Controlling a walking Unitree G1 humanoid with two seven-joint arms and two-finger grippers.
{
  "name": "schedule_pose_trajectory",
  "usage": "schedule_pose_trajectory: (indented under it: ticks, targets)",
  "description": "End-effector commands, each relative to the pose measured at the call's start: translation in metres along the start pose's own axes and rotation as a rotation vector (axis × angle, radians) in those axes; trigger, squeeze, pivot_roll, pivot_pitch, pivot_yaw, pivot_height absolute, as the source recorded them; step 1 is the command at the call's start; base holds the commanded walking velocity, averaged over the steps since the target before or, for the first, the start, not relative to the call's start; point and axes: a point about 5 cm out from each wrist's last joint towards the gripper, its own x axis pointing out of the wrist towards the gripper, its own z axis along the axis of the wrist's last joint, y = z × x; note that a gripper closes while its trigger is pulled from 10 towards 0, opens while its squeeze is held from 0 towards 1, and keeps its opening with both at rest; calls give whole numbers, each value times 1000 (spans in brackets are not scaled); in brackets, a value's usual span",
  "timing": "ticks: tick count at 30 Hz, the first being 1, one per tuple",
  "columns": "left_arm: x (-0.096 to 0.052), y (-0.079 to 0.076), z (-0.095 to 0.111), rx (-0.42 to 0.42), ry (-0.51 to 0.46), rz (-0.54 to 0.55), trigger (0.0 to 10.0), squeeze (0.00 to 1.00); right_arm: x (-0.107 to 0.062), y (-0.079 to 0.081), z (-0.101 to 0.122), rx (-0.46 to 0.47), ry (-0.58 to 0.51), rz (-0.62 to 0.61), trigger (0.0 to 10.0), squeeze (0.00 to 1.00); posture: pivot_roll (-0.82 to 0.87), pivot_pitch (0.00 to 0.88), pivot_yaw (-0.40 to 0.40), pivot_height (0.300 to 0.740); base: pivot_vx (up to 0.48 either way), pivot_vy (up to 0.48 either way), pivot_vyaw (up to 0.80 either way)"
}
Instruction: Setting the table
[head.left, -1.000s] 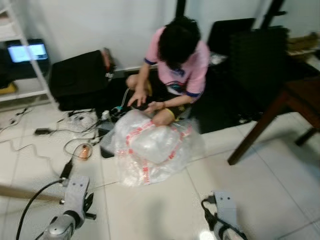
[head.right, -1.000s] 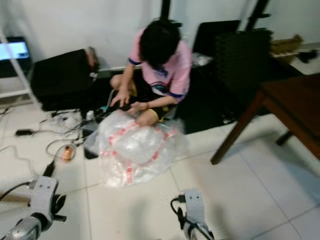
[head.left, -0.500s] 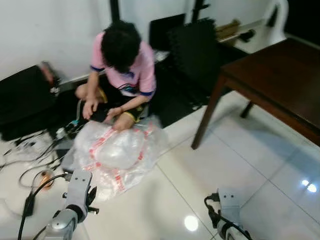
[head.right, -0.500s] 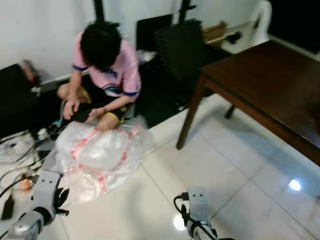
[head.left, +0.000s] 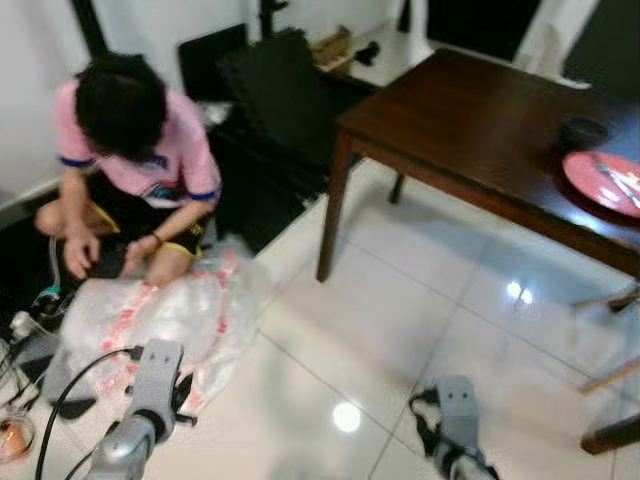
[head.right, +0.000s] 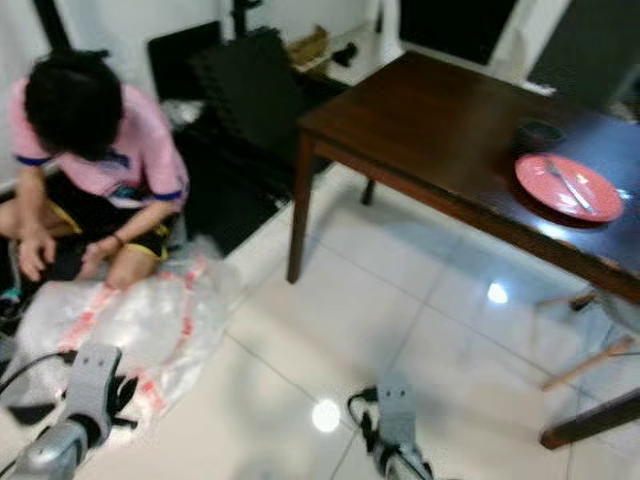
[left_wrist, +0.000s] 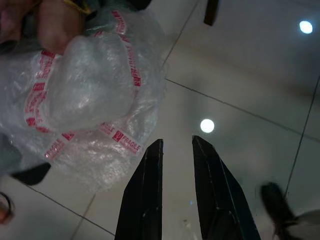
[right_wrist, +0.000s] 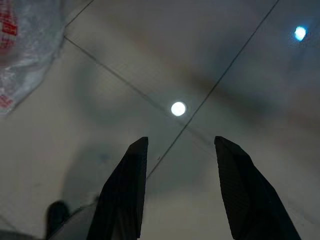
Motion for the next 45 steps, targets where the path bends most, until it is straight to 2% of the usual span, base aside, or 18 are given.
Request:
schedule_pose_trajectory:
  ticks: [1,19,26,29,33,34,35,38,39,41,42,43,45]
  targets:
    - [-1,-3,-5,-5,18,-8,10000,0,-2,-6,-6,-5,20,-15,10000,0,4,57,68,740,0,0,-781]
    - [5,-10,14,-10,-48,-39,10000,0,-2,-6,-2,5,4,-20,10000,0,2,61,71,740,0,0,-781]
    - [9,-14,31,-31,-89,-53,10000,0,2,-5,10,22,-47,-18,10000,0,1,61,73,740,0,0,-781]
    - [10,-18,44,-42,-129,-80,10000,0,6,-2,26,28,-117,-12,10000,0,0,62,75,740,0,0,-781]
    - [9,-23,75,-17,-240,-108,10000,0,9,2,61,12,-264,5,10000,0,-4,65,79,740,0,0,-781]
    - [9,-23,75,-17,-240,-108,10000,0,9,2,61,12,-264,5,10000,0,-4,65,79,740,0,0,-781]
    - [7,-28,101,2,-336,-124,10000,0,10,5,86,26,-361,12,10000,0,-6,65,80,740,0,0,-781]
    - [-1,-38,150,72,-506,-138,10000,0,4,12,137,70,-537,25,10000,0,-4,64,80,740,0,0,-781]
    - [-2,-39,160,74,-536,-140,10000,0,2,13,149,83,-578,27,10000,0,-4,64,80,740,0,0,-781]
    - [-3,-41,167,75,-555,-141,10000,0,0,14,158,91,-605,29,10000,0,-4,64,80,740,0,0,-781]
    - [-8,-43,189,67,-625,-125,10000,0,-9,19,187,109,-709,38,10000,0,-8,61,83,740,0,0,-781]
    - [-11,-43,202,61,-666,-103,10000,0,-18,22,207,122,-782,48,10000,0,-8,61,83,740,0,0,-781]
    - [-15,-44,217,44,-711,-81,10000,0,-31,26,230,137,-878,65,10000,0,-12,60,84,740,0,0,-391]
